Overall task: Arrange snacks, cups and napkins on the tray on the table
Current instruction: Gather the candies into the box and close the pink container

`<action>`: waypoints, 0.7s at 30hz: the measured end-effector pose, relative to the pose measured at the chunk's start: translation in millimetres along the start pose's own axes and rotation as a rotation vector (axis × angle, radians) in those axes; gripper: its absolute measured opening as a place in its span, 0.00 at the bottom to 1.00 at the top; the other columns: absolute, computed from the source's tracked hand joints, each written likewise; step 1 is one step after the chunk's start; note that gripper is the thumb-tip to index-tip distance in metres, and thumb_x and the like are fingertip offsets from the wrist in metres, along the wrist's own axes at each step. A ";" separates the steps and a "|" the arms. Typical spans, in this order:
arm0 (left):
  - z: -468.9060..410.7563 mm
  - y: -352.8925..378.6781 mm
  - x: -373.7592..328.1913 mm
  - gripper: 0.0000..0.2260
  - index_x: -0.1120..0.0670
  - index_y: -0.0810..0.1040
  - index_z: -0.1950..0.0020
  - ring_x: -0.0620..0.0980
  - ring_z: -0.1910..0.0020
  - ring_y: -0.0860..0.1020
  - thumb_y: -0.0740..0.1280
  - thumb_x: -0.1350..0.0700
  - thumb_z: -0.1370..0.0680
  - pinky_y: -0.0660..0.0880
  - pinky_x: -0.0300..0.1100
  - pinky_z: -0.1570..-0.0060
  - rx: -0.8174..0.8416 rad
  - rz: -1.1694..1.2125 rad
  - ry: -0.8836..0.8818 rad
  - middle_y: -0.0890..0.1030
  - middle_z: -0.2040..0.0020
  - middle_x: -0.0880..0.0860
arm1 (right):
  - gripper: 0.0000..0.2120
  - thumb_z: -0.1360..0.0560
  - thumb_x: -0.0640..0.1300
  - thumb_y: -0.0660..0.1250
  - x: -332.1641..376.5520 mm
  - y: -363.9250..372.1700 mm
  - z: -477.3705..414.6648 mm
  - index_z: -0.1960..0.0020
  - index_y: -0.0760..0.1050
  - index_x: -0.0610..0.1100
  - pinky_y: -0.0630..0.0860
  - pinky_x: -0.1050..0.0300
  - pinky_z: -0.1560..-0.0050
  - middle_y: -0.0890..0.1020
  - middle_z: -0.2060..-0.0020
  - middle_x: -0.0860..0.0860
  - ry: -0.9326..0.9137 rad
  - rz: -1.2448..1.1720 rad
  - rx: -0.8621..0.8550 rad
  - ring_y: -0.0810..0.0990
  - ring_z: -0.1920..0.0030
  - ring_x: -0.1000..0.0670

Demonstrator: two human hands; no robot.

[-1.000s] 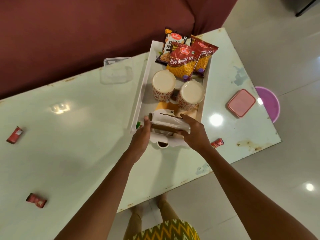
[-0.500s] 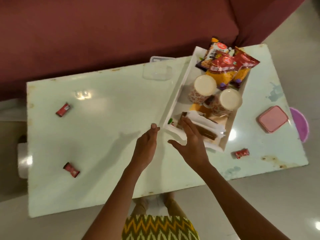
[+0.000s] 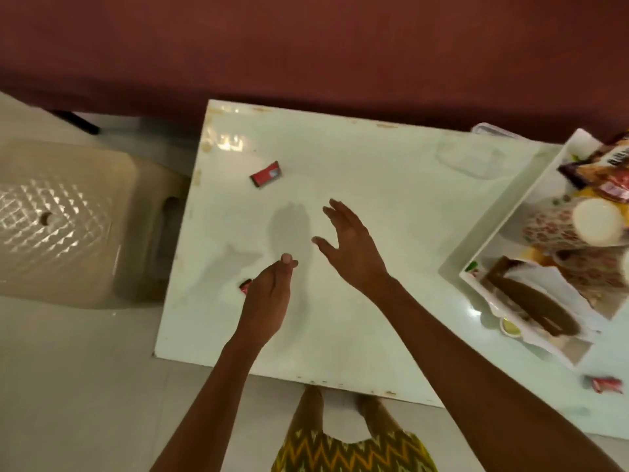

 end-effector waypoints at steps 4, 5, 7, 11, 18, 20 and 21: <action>-18.5 -32.1 29.1 0.24 0.57 0.78 0.46 0.60 0.53 0.79 0.52 0.41 0.22 0.76 0.53 0.48 0.008 -0.043 0.039 0.80 0.63 0.56 | 0.26 0.21 0.45 0.59 35.8 44.5 -75.2 0.27 0.55 0.39 0.55 0.57 0.29 0.57 0.25 0.45 -0.116 0.207 0.082 0.53 0.25 0.49; -22.9 -37.6 36.4 0.24 0.59 0.78 0.49 0.57 0.58 0.79 0.52 0.42 0.22 0.76 0.53 0.52 0.009 -0.070 0.051 0.78 0.66 0.57 | 0.26 0.21 0.44 0.58 42.2 54.4 -92.5 0.26 0.54 0.39 0.55 0.56 0.28 0.56 0.25 0.44 -0.147 0.256 0.088 0.53 0.25 0.48; -30.5 -44.3 49.1 0.23 0.60 0.77 0.52 0.45 0.65 0.78 0.53 0.42 0.22 0.75 0.48 0.57 0.018 -0.124 0.070 0.78 0.66 0.59 | 0.24 0.20 0.41 0.55 49.6 73.4 -122.1 0.26 0.52 0.40 0.53 0.54 0.27 0.53 0.24 0.44 -0.199 0.375 0.108 0.51 0.25 0.47; -38.8 -47.6 67.9 0.14 0.51 0.76 0.55 0.25 0.63 0.74 0.56 0.46 0.21 0.68 0.24 0.63 0.004 -0.220 0.095 0.76 0.66 0.44 | 0.25 0.21 0.33 0.52 49.9 101.3 -148.8 0.25 0.50 0.40 0.55 0.50 0.29 0.53 0.24 0.44 -0.258 0.646 0.164 0.51 0.25 0.43; -42.8 -56.0 103.3 0.10 0.55 0.76 0.51 0.52 0.53 0.77 0.65 0.50 0.25 0.71 0.43 0.57 -0.136 -0.294 -0.076 0.77 0.53 0.50 | 0.13 0.22 0.34 0.54 44.2 98.6 -126.5 0.40 0.70 0.36 0.71 0.49 0.54 0.76 0.44 0.40 -0.296 0.731 0.113 0.72 0.43 0.39; -40.8 -56.9 111.4 0.12 0.56 0.74 0.53 0.52 0.55 0.76 0.68 0.48 0.27 0.68 0.42 0.60 -0.178 -0.264 -0.145 0.77 0.54 0.51 | 0.12 0.20 0.35 0.52 41.5 87.2 -114.3 0.44 0.73 0.35 0.71 0.48 0.57 0.79 0.51 0.39 -0.280 0.690 0.059 0.76 0.49 0.38; -40.5 -55.9 115.2 0.15 0.57 0.73 0.53 0.52 0.55 0.76 0.69 0.47 0.29 0.69 0.43 0.60 -0.188 -0.243 -0.182 0.77 0.54 0.53 | 0.12 0.20 0.36 0.53 39.2 78.7 -105.7 0.47 0.75 0.34 0.71 0.47 0.59 0.80 0.54 0.38 -0.254 0.650 0.006 0.78 0.52 0.37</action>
Point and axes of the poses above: each hand's wrist, its own z-axis away from the middle knuckle, its own y-axis out of the palm, x = y × z, the point moved 9 cm from there along -z, towards the middle knuckle
